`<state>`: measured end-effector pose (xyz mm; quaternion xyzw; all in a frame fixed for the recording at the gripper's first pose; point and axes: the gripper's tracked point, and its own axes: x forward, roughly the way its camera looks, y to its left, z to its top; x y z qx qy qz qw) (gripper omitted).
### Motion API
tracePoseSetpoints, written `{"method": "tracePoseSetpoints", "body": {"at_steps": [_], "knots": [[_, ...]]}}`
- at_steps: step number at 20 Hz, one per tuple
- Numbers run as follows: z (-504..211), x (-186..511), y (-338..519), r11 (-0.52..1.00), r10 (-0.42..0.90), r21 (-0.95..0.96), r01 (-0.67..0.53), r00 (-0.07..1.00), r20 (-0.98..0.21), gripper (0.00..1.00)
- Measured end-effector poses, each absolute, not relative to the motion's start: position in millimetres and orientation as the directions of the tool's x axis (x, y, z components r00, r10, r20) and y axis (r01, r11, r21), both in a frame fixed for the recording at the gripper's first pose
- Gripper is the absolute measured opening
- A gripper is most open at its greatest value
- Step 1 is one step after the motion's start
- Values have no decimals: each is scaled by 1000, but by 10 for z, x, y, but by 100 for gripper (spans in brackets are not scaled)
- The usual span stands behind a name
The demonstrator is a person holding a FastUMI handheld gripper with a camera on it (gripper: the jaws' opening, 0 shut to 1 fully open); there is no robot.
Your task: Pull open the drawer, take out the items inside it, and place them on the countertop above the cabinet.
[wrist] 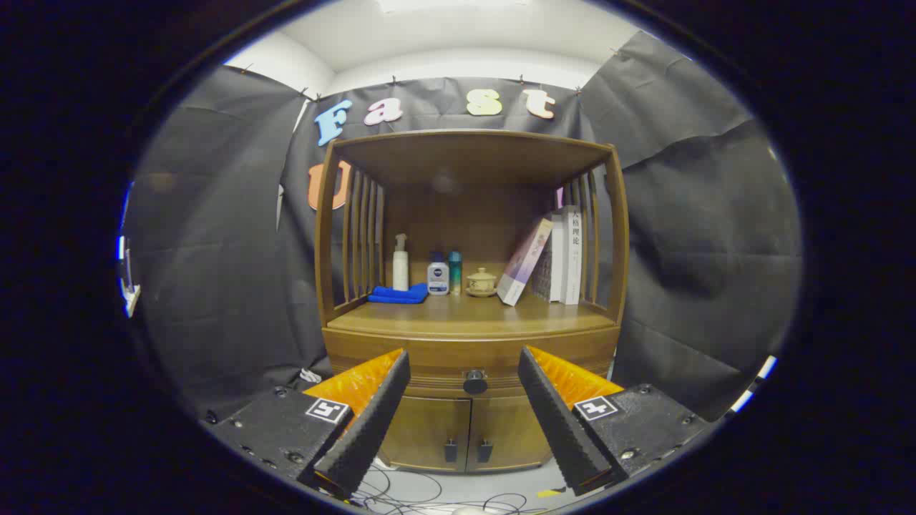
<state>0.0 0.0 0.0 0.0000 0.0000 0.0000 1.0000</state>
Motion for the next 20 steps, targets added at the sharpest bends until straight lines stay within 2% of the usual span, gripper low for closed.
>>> {"method": "tracePoseSetpoints", "body": {"at_steps": [20], "knots": [[-132,264,-106,1000,-14,4,14,1000,-25,100]]}}
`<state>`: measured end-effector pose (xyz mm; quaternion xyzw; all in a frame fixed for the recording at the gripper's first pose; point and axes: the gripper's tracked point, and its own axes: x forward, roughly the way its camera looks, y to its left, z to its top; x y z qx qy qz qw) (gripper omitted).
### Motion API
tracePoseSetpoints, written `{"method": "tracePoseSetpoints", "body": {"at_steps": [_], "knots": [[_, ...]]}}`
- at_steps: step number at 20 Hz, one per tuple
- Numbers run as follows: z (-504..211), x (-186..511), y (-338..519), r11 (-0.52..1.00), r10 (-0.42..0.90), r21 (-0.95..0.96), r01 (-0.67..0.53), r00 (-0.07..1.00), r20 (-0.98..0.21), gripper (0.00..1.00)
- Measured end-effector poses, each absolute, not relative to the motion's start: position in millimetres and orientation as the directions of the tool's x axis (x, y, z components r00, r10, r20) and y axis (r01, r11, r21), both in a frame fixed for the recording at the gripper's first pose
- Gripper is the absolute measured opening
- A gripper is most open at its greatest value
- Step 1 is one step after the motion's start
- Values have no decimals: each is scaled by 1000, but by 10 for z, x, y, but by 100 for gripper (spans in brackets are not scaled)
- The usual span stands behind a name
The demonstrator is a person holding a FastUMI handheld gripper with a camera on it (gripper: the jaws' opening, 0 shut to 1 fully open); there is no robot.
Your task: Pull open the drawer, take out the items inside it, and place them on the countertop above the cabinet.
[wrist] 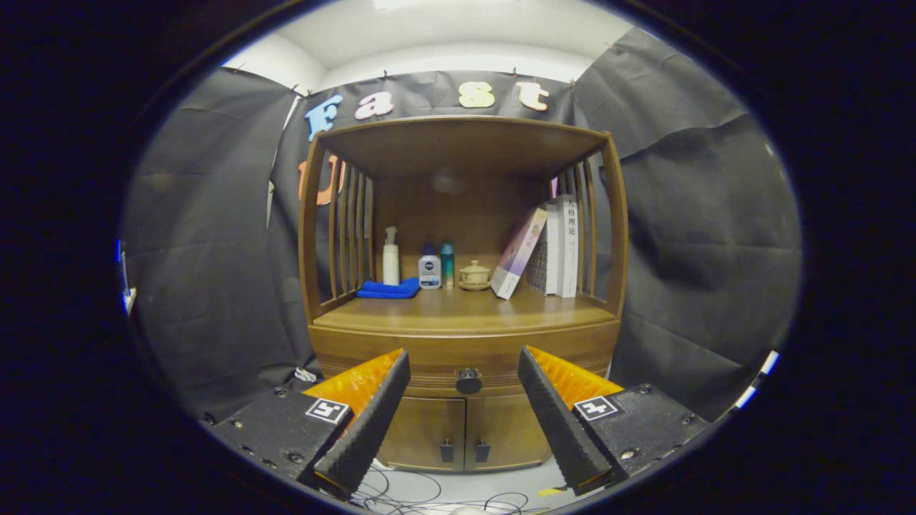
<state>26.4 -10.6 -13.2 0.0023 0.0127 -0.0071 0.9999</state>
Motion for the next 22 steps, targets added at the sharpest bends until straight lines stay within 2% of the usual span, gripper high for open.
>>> {"method": "tracePoseSetpoints", "body": {"at_steps": [8,22], "knots": [[-533,750,-138,999,-2,-39,0,999,-47,100],[-1343,1902,-321,999,-31,-19,28,984,-176,100]]}}
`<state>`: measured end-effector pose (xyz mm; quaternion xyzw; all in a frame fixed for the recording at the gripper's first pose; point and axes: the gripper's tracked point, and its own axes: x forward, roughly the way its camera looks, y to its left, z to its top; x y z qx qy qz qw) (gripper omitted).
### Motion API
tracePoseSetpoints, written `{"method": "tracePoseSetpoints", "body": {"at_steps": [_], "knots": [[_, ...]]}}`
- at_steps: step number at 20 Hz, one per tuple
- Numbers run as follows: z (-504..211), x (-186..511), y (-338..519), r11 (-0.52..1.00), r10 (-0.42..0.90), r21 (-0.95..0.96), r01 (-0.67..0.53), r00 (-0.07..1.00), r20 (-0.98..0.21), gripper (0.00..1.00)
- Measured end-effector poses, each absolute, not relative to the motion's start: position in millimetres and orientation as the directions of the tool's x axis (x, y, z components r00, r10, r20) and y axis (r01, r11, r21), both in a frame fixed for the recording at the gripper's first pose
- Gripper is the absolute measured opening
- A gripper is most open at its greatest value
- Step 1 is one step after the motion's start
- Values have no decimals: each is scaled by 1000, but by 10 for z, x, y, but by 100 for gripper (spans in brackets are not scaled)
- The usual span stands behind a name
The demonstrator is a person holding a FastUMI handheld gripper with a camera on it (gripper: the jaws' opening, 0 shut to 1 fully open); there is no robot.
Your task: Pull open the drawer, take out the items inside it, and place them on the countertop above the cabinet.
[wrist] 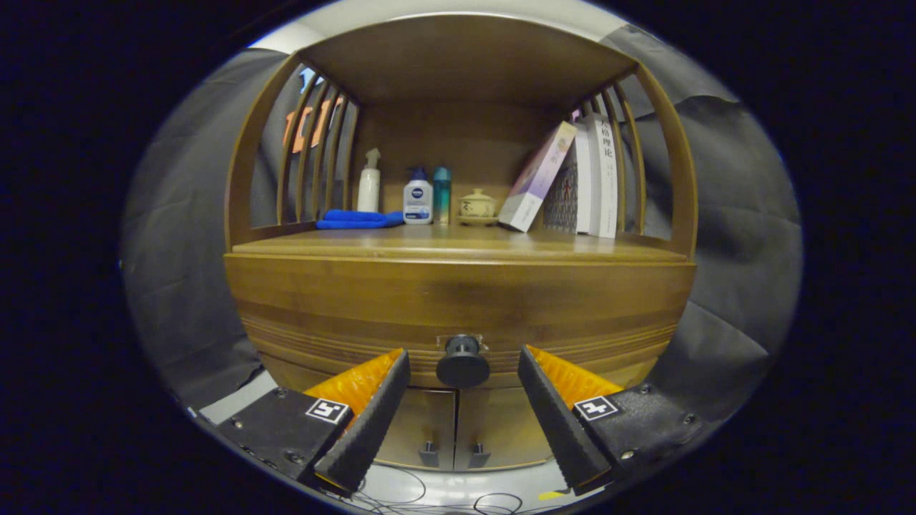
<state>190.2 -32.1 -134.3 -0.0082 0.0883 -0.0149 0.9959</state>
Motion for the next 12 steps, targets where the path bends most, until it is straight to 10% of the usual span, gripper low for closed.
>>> {"method": "tracePoseSetpoints", "body": {"at_steps": [5,12], "knots": [[-1376,2099,-349,1000,-25,11,28,982,-185,99],[-1414,2173,-308,999,-51,-19,48,982,-181,59]]}}
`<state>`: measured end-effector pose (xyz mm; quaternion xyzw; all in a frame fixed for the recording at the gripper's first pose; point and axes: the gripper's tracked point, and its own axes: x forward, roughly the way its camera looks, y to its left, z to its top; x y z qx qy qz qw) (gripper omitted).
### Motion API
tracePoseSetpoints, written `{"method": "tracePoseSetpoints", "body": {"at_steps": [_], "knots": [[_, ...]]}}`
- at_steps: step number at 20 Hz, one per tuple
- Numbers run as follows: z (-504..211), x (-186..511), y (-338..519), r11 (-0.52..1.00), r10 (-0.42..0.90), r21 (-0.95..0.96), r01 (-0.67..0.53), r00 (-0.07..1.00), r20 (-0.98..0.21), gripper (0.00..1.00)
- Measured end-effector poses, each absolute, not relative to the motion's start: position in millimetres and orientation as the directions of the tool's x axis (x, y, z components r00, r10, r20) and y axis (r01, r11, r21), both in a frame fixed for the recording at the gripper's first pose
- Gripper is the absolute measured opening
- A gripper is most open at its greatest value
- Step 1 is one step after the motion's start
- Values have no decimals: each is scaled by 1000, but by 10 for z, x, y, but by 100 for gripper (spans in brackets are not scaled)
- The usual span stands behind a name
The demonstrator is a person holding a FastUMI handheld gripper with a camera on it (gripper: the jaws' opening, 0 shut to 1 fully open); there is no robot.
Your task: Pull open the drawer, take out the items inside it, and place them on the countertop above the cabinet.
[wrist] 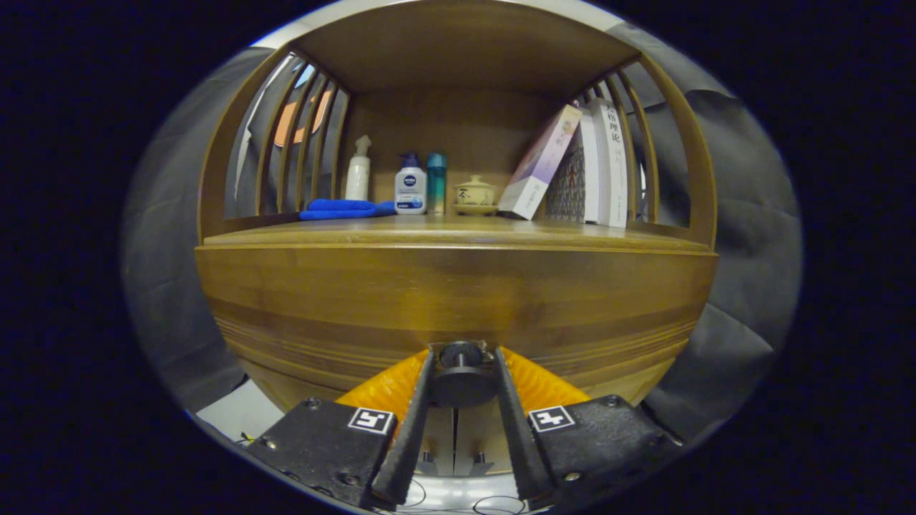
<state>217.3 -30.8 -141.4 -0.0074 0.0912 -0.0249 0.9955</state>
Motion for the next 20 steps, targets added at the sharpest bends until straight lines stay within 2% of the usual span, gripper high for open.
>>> {"method": "tracePoseSetpoints", "body": {"at_steps": [1,5,11,20], "knots": [[-1424,2184,-316,998,-58,-10,57,982,-178,53],[-1441,2171,-334,998,-57,-3,58,980,-192,51],[-1436,2166,-331,999,-48,-19,45,978,-202,43],[-1443,2065,-333,999,-35,-25,30,977,-211,40]]}}
